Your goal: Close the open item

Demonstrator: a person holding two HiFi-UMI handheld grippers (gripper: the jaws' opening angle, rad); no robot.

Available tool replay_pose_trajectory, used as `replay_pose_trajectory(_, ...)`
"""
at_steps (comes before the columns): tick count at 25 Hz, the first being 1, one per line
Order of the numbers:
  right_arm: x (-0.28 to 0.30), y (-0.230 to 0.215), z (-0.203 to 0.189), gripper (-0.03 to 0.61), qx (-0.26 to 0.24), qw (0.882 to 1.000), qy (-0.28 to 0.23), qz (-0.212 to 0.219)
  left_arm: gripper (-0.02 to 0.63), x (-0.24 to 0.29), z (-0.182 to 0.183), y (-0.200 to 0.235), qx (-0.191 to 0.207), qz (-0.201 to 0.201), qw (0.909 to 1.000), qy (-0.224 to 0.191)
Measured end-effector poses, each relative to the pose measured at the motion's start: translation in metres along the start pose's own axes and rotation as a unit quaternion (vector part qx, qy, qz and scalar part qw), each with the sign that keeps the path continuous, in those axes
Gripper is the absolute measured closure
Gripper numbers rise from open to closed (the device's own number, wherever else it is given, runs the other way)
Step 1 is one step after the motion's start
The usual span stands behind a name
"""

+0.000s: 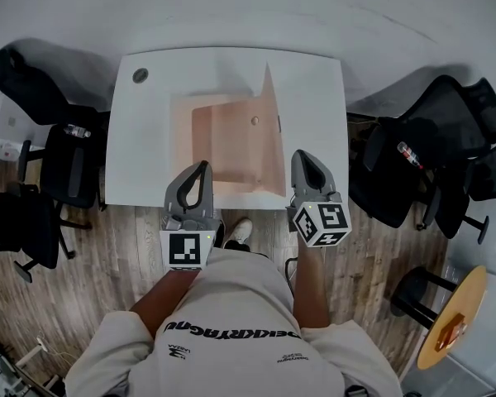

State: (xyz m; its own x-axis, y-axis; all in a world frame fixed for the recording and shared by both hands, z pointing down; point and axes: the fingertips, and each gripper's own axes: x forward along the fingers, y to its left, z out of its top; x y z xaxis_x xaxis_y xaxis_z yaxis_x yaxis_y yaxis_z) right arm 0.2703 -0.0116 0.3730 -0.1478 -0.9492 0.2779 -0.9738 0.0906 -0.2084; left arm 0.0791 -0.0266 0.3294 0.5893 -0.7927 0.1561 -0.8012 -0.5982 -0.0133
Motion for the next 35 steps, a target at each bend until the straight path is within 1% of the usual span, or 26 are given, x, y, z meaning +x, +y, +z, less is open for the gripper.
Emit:
replay_pose_trajectory(4,0.008,-0.003,-0.006,0.581,0.003,1.0,0.009,0.011,0.614,0.003,-0.003,0.002,-0.005,0.003,0.9999,0.009)
replay_pose_trajectory(9,0.021,0.0,-0.021,0.58,0.003,0.999,0.034,0.038,0.614,0.004,-0.011,0.012,-0.002,0.011,0.9998,0.014)
replay_pose_trajectory(12,0.027,0.005,-0.025,0.581,0.002,0.998,0.042,0.05,0.614,0.004,-0.016,0.018,-0.009,0.017,0.9996,0.018)
replay_pose_trajectory(15,0.03,0.008,-0.028,0.581,0.005,0.997,0.045,0.057,0.614,0.004,-0.023,0.024,-0.013,0.023,0.9993,0.024)
replay_pose_trajectory(19,0.036,0.011,-0.028,0.581,0.013,0.997,0.049,0.066,0.614,0.009,-0.029,0.029,-0.009,0.028,0.9994,0.019)
replay_pose_trajectory(23,0.04,0.02,-0.034,0.581,0.02,0.996,0.054,0.073,0.614,0.008,-0.034,0.033,-0.011,0.022,0.9993,0.029)
replay_pose_trajectory(26,0.045,0.026,-0.037,0.581,0.023,0.995,0.06,0.078,0.614,0.008,-0.039,0.04,-0.01,0.025,0.9992,0.028)
replay_pose_trajectory(32,0.054,0.036,-0.042,0.581,0.036,0.993,0.069,0.093,0.614,0.007,-0.05,0.051,-0.016,0.031,0.9986,0.039)
replay_pose_trajectory(35,0.059,0.04,-0.044,0.581,0.034,0.992,0.075,0.098,0.614,0.008,-0.052,0.057,-0.019,0.035,0.9984,0.041)
